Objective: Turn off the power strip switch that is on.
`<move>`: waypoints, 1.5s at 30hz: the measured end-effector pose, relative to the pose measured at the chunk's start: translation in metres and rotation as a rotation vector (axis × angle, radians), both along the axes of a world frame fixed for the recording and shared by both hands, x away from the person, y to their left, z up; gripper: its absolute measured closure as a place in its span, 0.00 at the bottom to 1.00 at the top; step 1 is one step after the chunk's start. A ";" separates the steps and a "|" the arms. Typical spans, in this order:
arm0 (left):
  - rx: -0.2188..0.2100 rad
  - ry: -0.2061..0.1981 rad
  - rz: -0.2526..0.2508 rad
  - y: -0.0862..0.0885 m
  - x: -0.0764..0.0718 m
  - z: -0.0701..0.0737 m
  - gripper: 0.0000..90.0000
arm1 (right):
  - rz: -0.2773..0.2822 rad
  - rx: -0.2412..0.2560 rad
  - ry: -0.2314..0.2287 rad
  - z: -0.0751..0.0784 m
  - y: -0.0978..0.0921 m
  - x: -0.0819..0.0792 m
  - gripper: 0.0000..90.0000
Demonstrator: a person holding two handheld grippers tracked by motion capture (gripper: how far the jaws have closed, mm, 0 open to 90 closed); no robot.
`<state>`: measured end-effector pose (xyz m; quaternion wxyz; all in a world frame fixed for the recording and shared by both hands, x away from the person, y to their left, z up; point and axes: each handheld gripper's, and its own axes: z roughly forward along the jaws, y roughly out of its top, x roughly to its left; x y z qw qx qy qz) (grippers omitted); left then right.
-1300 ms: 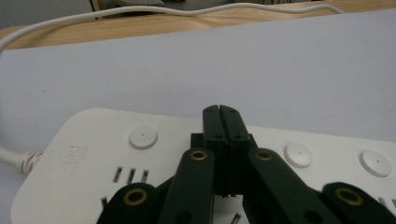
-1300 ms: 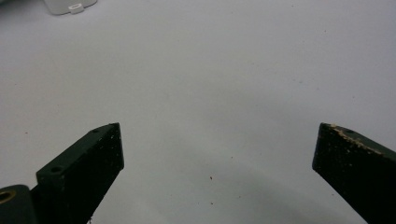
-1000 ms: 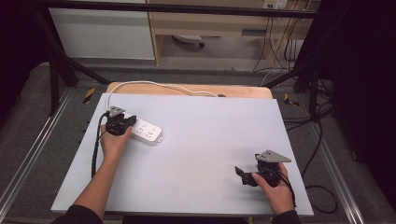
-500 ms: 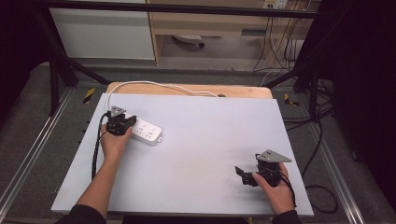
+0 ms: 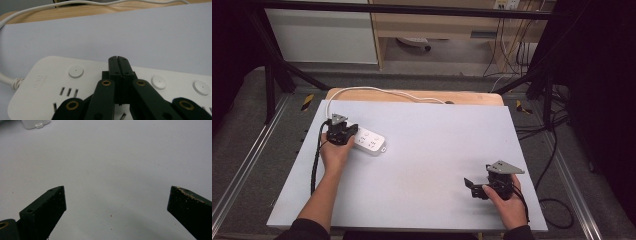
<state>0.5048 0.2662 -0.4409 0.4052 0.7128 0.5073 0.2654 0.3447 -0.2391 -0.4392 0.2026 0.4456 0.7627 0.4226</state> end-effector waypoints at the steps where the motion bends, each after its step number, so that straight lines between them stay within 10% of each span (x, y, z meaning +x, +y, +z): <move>1: 0.005 0.001 0.001 -0.001 0.000 0.000 1.00 | 0.000 0.000 0.000 0.000 0.000 0.000 0.03; 45: -0.015 0.024 0.006 0.002 0.002 0.001 1.00 | 0.007 0.002 -0.004 0.001 -0.001 0.000 0.03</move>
